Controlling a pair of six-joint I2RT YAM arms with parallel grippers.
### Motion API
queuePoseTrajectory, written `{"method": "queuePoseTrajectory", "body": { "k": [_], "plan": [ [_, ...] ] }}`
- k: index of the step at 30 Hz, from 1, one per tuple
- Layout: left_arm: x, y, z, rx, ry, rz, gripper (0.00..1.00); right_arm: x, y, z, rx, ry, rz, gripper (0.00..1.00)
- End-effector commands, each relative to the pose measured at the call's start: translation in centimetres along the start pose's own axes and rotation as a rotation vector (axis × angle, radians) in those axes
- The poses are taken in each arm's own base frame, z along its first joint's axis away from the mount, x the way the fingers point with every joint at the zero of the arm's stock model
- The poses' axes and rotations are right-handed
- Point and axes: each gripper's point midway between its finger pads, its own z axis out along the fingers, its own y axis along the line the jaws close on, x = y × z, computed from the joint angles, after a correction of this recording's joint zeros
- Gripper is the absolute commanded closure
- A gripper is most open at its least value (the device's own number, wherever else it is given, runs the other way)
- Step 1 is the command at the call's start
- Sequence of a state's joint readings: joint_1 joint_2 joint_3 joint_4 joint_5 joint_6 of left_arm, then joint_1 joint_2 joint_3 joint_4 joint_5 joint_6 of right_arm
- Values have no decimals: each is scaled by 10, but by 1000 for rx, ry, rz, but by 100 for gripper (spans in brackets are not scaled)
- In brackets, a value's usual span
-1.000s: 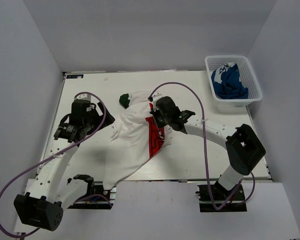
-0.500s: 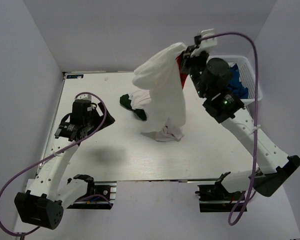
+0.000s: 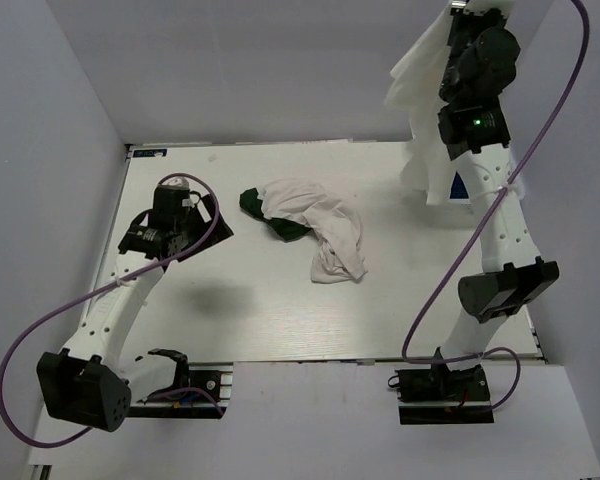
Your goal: Fold and stack the t-shirts
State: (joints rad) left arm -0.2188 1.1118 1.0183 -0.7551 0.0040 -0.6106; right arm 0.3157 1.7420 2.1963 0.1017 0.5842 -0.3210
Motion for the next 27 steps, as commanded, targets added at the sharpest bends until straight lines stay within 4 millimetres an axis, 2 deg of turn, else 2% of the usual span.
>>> {"method": "queuePoseTrajectory", "body": {
  "k": [1, 2, 3, 5, 6, 7, 9, 10, 11, 12, 15, 16, 17, 18, 19, 21, 22, 23, 24, 25, 26, 27],
  "plan": [
    [-14, -9, 0, 8, -25, 6, 0, -60, -54, 14, 122, -226, 12, 100],
    [-15, -10, 3, 9, -26, 6, 0, -32, -46, 28, 121, -189, -22, 100],
    [-17, -11, 4, 10, -27, 15, 0, -24, -62, 38, 148, -186, -56, 100],
    [-19, -12, 11, 3, -17, 15, 0, 13, -59, 56, 150, -142, -80, 100],
    [-22, -14, 13, 3, -17, 24, 0, 29, -76, 66, 179, -127, -83, 100],
    [-22, -16, 15, 8, -8, 24, 0, 37, -81, 70, 188, -121, -79, 100],
    [-21, -15, 26, -11, 18, 24, 0, 67, -102, 84, 211, -90, -84, 100],
    [-24, -17, 28, -7, 13, 24, 0, 70, -102, 86, 209, -89, -75, 100],
    [-24, -17, 33, -11, 18, 24, 0, 88, -125, 94, 245, -70, -97, 100],
    [-26, -18, 40, -18, 30, 24, 0, 90, -139, 98, 263, -75, -101, 100],
    [-31, -24, 51, -16, 45, 33, 0, 102, -154, 106, 250, -78, -108, 100],
    [-31, -24, 55, -21, 54, 33, 0, 113, -162, 109, 229, -65, -126, 100],
    [-27, -21, 67, -35, 74, 33, 0, 120, -161, 111, 203, -55, -129, 100],
    [-34, -28, 68, -18, 64, 33, 0, 128, -159, 112, 184, -43, -134, 100],
    [-31, -33, 71, -5, 78, 39, 0, 146, -166, 113, 188, -12, -148, 100],
    [-29, -38, 83, 23, 97, 38, 0, 166, -161, 117, 124, 24, -139, 100],
    [-29, -39, 87, 24, 96, 38, 0, 196, -158, 114, 85, 95, -122, 100],
    [-30, -43, 87, 47, 95, 38, 0, 213, -142, 111, -14, 128, -105, 100],
    [-27, -46, 95, 65, 111, 37, 0, 234, -135, 104, -48, 173, -103, 100],
    [-26, -48, 97, 77, 119, 37, 0, 265, -124, 95, -96, 233, -101, 100],
    [-28, -53, 99, 93, 119, 37, 0, 277, -113, 90, -149, 254, -99, 100],
    [-25, -52, 102, 95, 133, 36, 0, 305, -110, 80, -154, 315, -70, 100]
  ]
}}
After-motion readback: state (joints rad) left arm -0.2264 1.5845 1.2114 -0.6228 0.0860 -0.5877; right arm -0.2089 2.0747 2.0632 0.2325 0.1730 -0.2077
